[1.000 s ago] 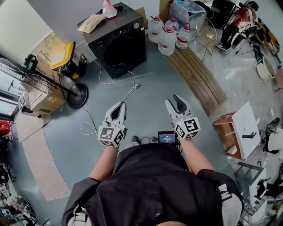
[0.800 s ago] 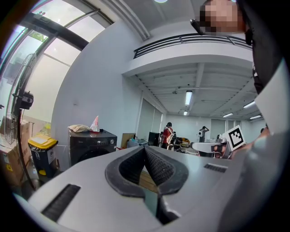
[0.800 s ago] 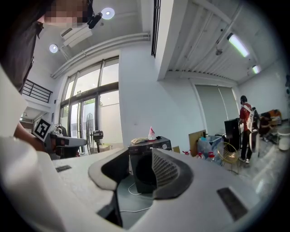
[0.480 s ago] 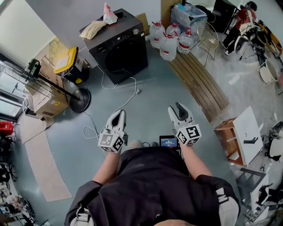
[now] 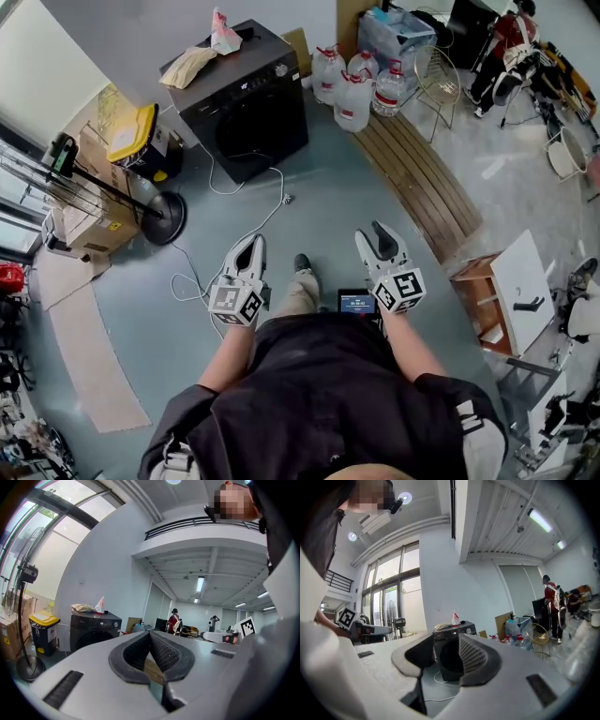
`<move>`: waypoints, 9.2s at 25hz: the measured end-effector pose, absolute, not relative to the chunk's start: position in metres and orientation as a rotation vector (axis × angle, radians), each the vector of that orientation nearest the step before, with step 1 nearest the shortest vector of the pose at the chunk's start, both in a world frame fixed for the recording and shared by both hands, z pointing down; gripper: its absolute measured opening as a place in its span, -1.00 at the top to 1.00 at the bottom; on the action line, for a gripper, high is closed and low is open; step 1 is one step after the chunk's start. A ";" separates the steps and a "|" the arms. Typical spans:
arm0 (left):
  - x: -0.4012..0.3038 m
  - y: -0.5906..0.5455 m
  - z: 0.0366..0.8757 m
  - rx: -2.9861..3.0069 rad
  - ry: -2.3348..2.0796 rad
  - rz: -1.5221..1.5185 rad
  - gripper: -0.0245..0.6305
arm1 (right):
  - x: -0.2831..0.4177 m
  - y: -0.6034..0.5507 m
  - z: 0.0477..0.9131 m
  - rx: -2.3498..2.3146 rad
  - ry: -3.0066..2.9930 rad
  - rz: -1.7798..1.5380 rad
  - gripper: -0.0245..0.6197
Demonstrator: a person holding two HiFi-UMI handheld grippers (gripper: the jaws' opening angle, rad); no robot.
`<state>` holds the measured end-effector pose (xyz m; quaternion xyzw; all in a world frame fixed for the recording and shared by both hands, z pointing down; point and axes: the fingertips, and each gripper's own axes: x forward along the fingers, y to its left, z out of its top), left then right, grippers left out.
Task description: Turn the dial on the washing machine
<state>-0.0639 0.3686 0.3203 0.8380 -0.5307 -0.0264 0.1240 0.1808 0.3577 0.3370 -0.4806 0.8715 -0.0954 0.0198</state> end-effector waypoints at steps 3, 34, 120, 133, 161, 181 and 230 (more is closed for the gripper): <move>-0.059 0.348 0.327 2.441 -1.532 -0.080 0.94 | 0.180 0.339 0.339 -1.467 2.725 -0.297 0.42; -0.080 0.011 0.356 2.447 -1.486 -0.112 0.94 | 0.125 0.014 0.331 -1.338 2.851 -0.341 0.42; -0.105 -0.286 0.581 1.941 -1.887 -0.194 0.94 | -0.051 -0.455 0.564 -1.110 3.088 -0.370 0.05; -0.104 -0.281 0.588 1.917 -1.881 -0.188 0.94 | -0.054 -0.459 0.571 -1.135 3.005 -0.570 0.05; -0.096 -0.288 0.594 1.934 -1.832 -0.188 0.94 | -0.054 -0.464 0.574 -1.191 2.808 -0.905 0.06; -0.097 -0.283 0.598 1.911 -1.829 -0.199 0.94 | -0.056 -0.463 0.575 -1.336 2.992 -0.568 0.06; -0.105 -0.279 0.605 1.865 -1.910 -0.183 0.94 | 0.012 -0.354 0.576 -1.002 3.218 -0.376 0.92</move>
